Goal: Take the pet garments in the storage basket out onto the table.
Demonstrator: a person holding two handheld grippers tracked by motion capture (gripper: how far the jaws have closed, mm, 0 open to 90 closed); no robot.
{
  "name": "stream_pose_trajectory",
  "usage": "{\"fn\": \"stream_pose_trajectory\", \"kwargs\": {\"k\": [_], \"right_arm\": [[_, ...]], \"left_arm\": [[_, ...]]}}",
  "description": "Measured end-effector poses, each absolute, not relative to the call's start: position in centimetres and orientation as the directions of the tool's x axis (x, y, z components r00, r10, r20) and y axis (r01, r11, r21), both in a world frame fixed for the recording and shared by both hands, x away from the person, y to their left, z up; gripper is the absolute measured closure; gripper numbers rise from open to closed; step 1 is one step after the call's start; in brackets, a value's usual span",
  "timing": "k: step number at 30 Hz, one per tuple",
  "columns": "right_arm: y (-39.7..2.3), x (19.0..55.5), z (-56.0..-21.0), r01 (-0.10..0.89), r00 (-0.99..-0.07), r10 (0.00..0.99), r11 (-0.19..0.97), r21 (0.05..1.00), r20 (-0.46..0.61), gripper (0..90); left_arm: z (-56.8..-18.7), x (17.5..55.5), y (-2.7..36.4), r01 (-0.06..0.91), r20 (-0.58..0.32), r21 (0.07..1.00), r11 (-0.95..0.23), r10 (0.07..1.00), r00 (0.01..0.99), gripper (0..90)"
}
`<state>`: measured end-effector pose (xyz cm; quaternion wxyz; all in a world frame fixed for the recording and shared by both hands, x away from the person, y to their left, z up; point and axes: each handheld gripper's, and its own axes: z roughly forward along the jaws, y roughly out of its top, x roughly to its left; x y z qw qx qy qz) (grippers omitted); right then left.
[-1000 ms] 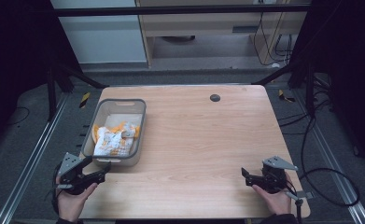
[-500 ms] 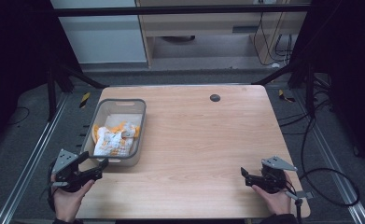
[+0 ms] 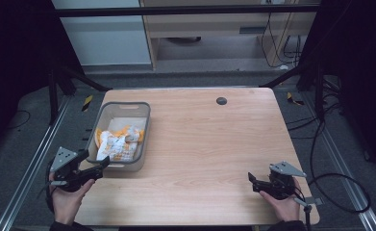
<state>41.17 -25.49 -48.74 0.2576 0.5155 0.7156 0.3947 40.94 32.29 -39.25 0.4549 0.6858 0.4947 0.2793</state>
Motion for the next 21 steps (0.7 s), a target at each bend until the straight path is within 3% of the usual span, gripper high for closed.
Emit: {"fn": "stream_pose_trajectory", "kwargs": {"k": [21], "right_arm": [[-25.5, 41.2, -48.8, 0.532, -0.333, 0.942, 0.154, 0.833, 0.039, 11.6]], "left_arm": [[-37.3, 44.0, 31.9, 0.423, -0.071, 0.9, -0.106, 0.922, 0.381, 17.6]]}}
